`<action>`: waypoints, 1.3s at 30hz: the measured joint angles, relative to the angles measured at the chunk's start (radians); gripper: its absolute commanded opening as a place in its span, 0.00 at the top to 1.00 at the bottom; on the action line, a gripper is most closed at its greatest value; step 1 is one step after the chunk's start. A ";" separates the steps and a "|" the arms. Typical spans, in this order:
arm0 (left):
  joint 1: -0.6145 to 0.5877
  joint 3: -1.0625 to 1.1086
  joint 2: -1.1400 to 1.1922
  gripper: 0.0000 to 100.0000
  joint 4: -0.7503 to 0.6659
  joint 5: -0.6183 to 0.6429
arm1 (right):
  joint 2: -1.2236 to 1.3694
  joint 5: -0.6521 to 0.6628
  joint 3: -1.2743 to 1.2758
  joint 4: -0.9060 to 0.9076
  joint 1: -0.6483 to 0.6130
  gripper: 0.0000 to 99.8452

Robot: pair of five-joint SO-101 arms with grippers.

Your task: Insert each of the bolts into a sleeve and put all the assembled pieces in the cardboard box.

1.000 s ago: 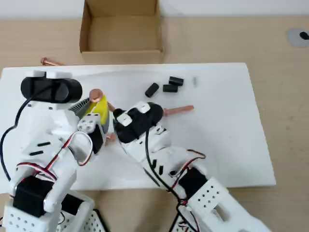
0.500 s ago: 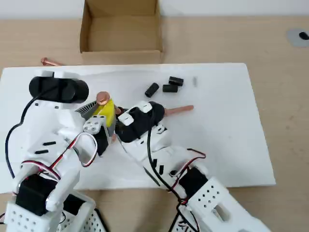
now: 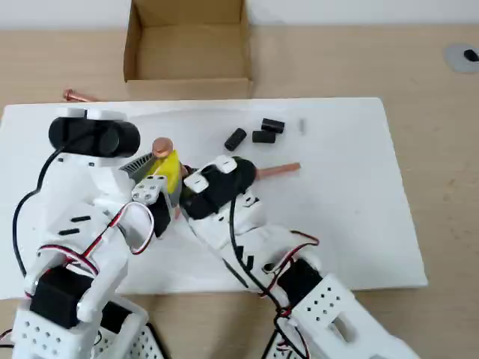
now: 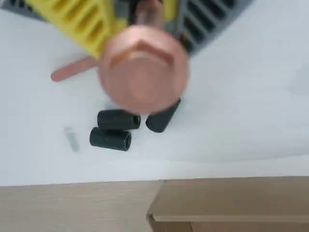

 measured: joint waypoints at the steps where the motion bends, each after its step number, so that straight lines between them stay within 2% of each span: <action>1: 0.000 0.011 -0.002 0.95 -0.014 0.009 | 0.000 -0.005 0.000 0.000 0.000 0.99; 4: 0.000 0.028 -0.005 0.94 -0.031 0.026 | 0.000 -0.009 0.000 0.000 0.000 0.99; 8: 0.003 0.028 -0.005 0.87 -0.028 0.038 | 0.000 -0.011 0.000 0.000 0.000 0.99; 14: 0.106 0.031 0.006 0.87 0.048 0.054 | 0.000 -0.014 -0.002 -0.005 0.002 0.99; 20: 0.109 0.029 0.005 0.84 0.078 0.058 | 0.000 -0.014 -0.002 -0.008 0.002 0.99; 27: -0.008 -0.124 0.003 0.81 0.292 0.058 | 0.002 -0.011 0.000 -0.006 0.000 0.99; 33: -0.034 -0.295 0.003 0.81 0.503 0.058 | 0.000 -0.011 -0.015 -0.008 0.011 0.99; 39: -0.172 -0.500 -0.006 0.81 0.620 0.094 | 0.147 -0.011 -0.265 0.069 0.124 0.99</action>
